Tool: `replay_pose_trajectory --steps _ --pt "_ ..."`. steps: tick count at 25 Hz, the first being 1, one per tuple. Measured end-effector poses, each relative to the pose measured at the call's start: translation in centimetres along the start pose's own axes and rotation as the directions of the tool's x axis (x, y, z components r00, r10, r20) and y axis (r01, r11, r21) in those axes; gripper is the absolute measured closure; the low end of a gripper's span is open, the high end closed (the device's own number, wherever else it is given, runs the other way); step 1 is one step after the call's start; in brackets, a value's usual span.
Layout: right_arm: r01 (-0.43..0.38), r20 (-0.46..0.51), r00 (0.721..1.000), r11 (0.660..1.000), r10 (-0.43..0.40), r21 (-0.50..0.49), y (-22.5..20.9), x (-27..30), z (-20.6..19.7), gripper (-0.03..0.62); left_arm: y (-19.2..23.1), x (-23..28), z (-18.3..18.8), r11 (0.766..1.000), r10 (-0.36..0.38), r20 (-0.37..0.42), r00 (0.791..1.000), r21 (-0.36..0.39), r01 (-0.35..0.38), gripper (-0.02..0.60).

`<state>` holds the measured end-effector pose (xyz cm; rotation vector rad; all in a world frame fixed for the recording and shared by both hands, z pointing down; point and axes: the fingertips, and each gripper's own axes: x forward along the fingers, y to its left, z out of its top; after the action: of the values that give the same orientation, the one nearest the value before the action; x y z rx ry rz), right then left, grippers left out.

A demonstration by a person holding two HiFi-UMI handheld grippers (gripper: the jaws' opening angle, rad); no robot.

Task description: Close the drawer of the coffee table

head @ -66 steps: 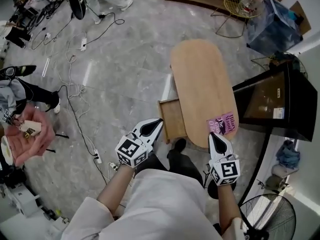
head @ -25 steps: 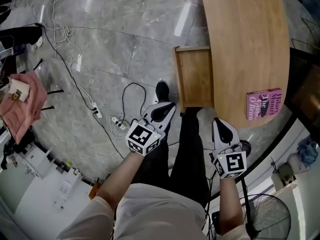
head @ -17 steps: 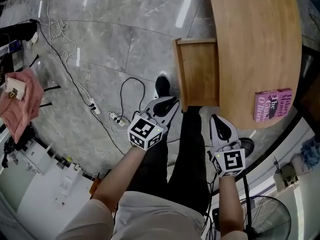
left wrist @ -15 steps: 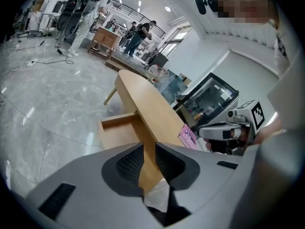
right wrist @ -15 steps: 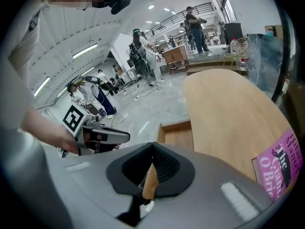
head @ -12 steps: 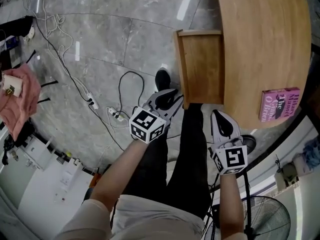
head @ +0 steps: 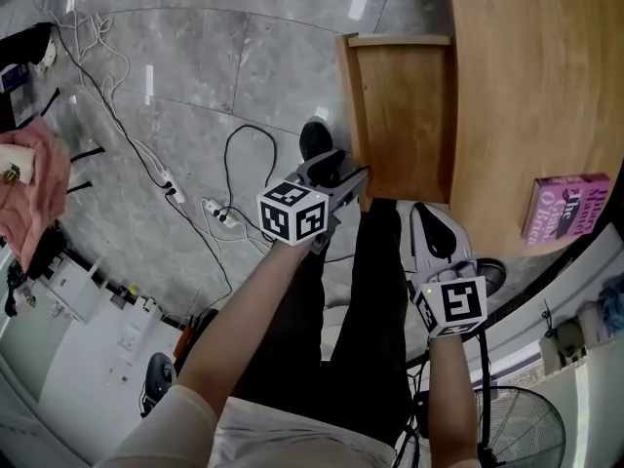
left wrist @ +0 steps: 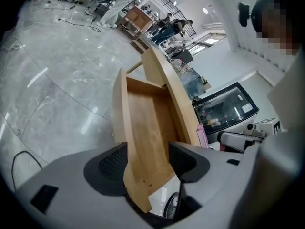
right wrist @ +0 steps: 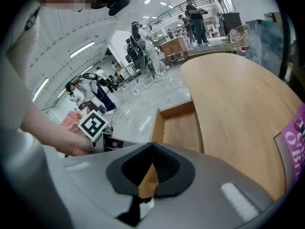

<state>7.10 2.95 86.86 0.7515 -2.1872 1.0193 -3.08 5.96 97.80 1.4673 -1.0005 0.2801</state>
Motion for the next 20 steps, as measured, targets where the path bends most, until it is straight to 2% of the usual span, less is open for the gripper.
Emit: replay_pose_trajectory --steps 3,12,16,20 --pt "-0.005 0.0 1.0 1.0 0.005 0.004 -0.3 0.7 -0.5 0.583 0.8 1.5 -0.5 1.0 0.012 -0.01 1.0 -0.017 -0.012 0.291" --pt "0.004 -0.001 1.0 0.999 -0.004 0.045 -1.4 0.9 -1.9 0.583 0.9 4.7 -1.6 0.998 0.016 -0.053 0.998 -0.061 -0.019 0.23" --pt "0.005 0.001 1.0 0.998 -0.005 0.056 -2.2 0.4 -2.4 0.583 0.7 5.1 -1.6 0.998 0.037 -0.045 0.998 -0.057 -0.04 0.213" --pt "-0.001 -0.005 1.0 0.998 0.001 0.067 -2.7 0.1 -3.2 0.583 0.4 5.1 -1.4 0.994 0.016 -0.017 1.0 -0.109 -0.017 0.188"
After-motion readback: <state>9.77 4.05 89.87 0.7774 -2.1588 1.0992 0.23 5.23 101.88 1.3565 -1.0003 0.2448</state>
